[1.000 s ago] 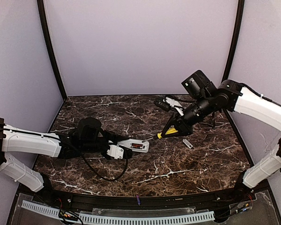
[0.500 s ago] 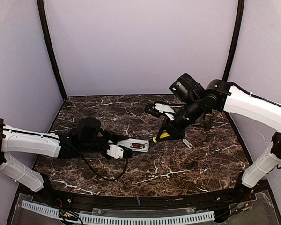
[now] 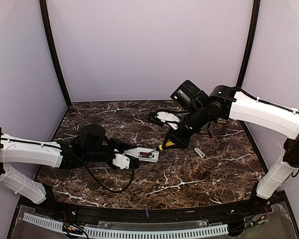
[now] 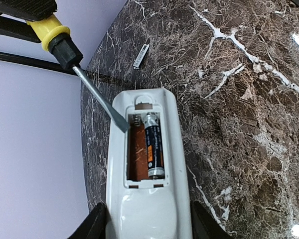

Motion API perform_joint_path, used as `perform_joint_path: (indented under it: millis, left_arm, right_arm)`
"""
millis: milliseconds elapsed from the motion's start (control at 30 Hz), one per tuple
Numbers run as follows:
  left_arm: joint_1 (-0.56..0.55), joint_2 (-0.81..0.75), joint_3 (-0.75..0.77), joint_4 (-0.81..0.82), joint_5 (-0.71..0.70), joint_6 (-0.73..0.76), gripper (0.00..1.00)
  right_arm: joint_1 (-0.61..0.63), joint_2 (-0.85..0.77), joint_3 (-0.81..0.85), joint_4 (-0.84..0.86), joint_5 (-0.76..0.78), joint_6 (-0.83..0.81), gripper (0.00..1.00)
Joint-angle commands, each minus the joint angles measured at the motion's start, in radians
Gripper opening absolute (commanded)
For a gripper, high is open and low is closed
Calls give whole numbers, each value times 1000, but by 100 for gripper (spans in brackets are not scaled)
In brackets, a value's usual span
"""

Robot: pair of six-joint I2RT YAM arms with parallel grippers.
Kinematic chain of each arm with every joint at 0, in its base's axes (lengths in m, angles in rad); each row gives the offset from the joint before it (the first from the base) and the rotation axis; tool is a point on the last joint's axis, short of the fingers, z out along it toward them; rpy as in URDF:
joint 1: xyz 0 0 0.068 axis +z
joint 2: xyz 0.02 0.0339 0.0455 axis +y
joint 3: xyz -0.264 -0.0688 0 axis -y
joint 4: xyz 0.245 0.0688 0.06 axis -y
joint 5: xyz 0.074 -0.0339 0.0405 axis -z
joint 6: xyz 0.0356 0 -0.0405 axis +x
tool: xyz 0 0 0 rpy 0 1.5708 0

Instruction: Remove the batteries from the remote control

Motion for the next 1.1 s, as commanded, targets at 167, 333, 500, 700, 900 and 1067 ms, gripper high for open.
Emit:
perform_joint_path:
  millis: [167, 333, 500, 700, 900, 1067]
  left_arm:
    - [-1, -32, -8, -10, 28, -20, 0]
    - [-1, -30, -4, -18, 36, -25, 0]
    - [-1, -30, -3, -19, 38, -28, 0]
    - [-2, -30, -3, -23, 35, -31, 0]
    - [-1, -29, -4, -22, 26, -34, 0]
    - [-1, -27, -4, -20, 17, -33, 0]
  right_arm:
    - [62, 24, 46, 12, 110, 8, 0]
    - [89, 25, 40, 22, 186, 7, 0]
    - [118, 40, 39, 29, 243, -2, 0]
    - [150, 44, 34, 41, 317, -15, 0]
    - [180, 63, 42, 30, 373, -19, 0]
    - [210, 85, 50, 3, 453, -23, 0]
